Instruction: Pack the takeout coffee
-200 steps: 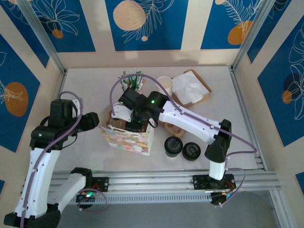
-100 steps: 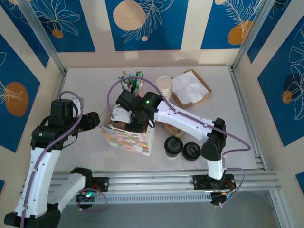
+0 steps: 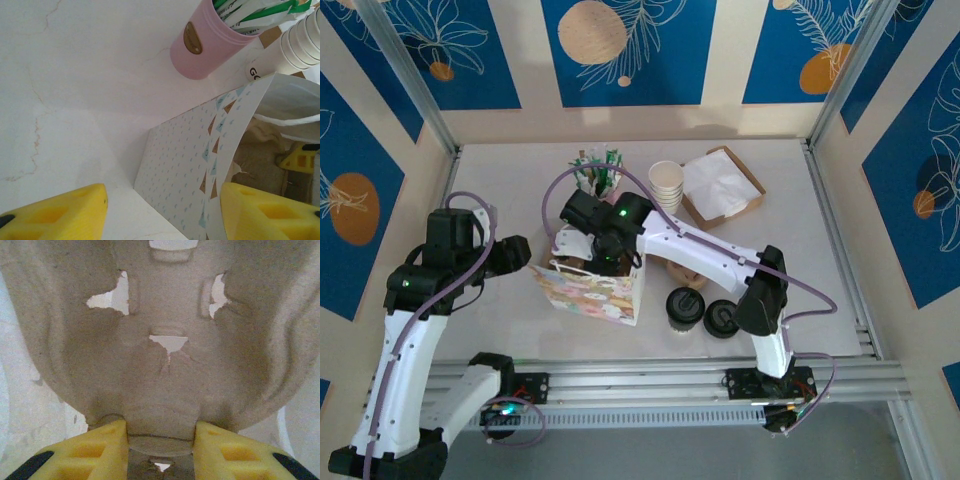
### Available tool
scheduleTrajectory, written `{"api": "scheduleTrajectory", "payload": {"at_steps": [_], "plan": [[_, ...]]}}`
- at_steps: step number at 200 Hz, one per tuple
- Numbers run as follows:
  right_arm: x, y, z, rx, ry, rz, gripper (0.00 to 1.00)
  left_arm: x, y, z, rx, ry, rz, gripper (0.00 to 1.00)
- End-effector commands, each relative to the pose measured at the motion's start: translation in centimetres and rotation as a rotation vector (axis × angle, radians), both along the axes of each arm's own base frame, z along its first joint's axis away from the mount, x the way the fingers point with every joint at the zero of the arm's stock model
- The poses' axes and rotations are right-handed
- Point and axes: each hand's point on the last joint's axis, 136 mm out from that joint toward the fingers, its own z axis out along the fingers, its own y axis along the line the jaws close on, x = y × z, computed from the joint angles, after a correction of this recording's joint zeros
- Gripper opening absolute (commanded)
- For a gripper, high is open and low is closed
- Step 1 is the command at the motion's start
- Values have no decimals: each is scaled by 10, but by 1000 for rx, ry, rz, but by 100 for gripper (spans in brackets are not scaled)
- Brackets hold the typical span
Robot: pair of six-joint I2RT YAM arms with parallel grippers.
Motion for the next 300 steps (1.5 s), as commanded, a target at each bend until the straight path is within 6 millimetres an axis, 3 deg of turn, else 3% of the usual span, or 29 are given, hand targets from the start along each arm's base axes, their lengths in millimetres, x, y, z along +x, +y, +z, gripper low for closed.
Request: {"api": "scheduleTrajectory", "payload": {"at_steps": [1, 244, 300], "plan": [[-4, -2, -10, -39, 41, 20, 36, -2, -2, -5, -12, 19, 1, 61], [6, -6, -77, -140, 156, -39, 37, -4, -1, -2, -19, 16, 9, 60], [8, -5, -70, -133, 139, -48, 45, -3, -2, -2, -19, 16, 7, 60]]}}
